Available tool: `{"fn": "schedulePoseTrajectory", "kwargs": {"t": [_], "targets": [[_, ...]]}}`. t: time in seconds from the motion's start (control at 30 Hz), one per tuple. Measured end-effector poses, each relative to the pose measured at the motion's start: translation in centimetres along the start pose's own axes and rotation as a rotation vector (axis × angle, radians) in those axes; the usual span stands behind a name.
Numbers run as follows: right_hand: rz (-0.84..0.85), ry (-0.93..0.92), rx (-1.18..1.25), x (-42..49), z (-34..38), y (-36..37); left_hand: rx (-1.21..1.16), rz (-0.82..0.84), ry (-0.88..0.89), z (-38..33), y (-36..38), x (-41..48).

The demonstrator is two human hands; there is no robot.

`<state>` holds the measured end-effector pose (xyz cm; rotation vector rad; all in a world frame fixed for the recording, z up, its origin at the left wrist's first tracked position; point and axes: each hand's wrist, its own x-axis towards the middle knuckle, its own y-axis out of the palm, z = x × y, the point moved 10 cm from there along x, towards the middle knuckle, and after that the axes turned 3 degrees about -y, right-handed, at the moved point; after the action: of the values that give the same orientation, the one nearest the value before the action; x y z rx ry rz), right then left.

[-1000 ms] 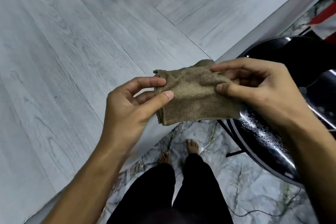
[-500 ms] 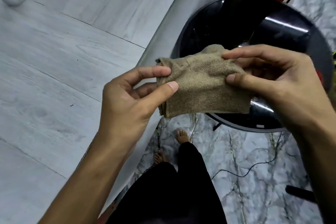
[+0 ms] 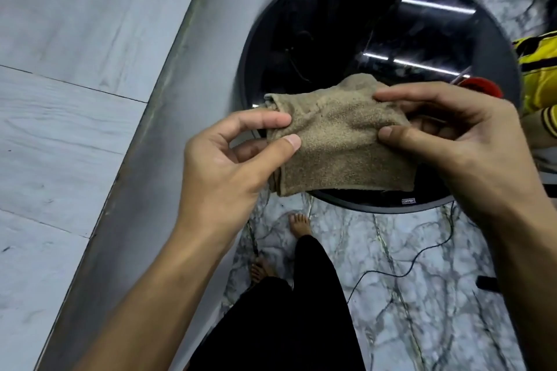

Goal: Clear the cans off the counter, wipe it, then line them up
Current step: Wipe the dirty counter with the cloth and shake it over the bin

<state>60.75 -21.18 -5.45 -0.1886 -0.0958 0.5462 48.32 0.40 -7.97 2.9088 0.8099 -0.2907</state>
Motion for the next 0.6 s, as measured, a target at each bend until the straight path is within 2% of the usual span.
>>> {"fn": "schedulePoseTrajectory", "kwargs": {"t": [0.33,0.6], "targets": [[-0.128,0.101,0.027,0.5,-8.4,-3.5,0.108,0.072,-0.062,5.8,4.9,5.2],[-0.221,0.159,-0.019,0.6,-16.0,-5.2,0.22,0.125,-0.182,12.5,7.6,8.9]]}}
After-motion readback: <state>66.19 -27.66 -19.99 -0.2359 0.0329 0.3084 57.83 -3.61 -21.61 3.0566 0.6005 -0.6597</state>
